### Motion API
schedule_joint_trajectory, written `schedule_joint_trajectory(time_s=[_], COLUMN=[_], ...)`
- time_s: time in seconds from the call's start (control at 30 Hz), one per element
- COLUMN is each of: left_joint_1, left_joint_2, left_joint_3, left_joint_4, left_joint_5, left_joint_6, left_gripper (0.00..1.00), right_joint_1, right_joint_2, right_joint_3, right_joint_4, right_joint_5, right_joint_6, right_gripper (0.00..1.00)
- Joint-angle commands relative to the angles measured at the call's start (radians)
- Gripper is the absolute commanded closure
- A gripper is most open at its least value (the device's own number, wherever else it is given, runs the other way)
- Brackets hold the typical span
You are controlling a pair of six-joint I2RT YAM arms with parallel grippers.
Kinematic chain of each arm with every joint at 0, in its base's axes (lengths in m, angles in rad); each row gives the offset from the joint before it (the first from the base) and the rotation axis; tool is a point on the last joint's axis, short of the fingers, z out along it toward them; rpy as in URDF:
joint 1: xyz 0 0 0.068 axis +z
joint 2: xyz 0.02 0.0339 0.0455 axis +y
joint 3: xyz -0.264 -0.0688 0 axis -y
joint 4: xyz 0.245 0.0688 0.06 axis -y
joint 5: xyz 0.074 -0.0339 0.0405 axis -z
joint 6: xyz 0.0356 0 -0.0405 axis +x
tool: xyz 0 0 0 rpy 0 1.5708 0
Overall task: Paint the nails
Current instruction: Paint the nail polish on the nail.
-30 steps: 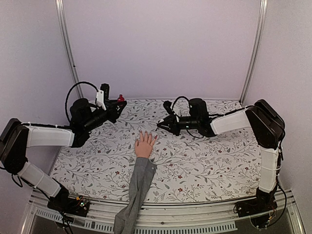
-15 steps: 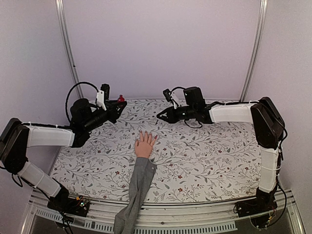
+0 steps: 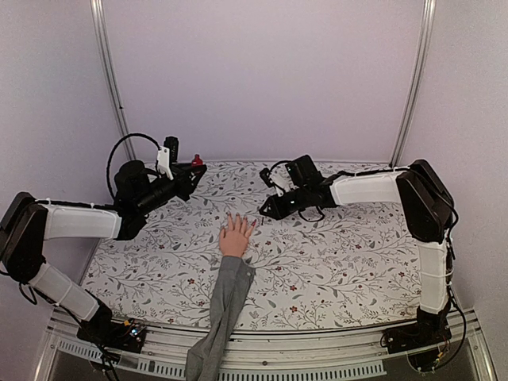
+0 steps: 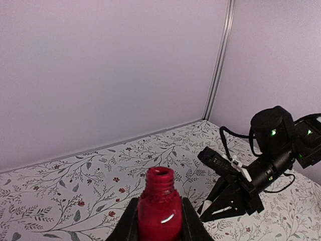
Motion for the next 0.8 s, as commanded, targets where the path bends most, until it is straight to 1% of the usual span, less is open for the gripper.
schedule_joint_trajectory(time_s=[0.0,0.23,0.4,0.77], left_joint_1=[0.011,0.012,0.012,0.012], left_joint_2=[0.002,0.0,-0.003,-0.001], left_joint_3=[0.003,0.0,0.0,0.0], left_joint_4=[0.021,0.023,0.024,0.028], left_joint_5=[-0.003,-0.002,-0.003,-0.003], left_joint_6=[0.004,0.005,0.007,0.007], left_gripper=[1.0,1.0,1.0,1.0], right_joint_1=[0.025,0.051,0.06,0.09], right_joint_2=[0.019,0.053,0.076,0.082], right_joint_3=[0.054,0.131,0.18,0.203], right_joint_4=[-0.078,-0.162,-0.206,-0.251], right_joint_5=[0.07,0.114,0.113,0.144], right_joint_6=[-0.06,-0.092,-0.128,-0.161], right_gripper=[1.0,1.0,1.0,1.0])
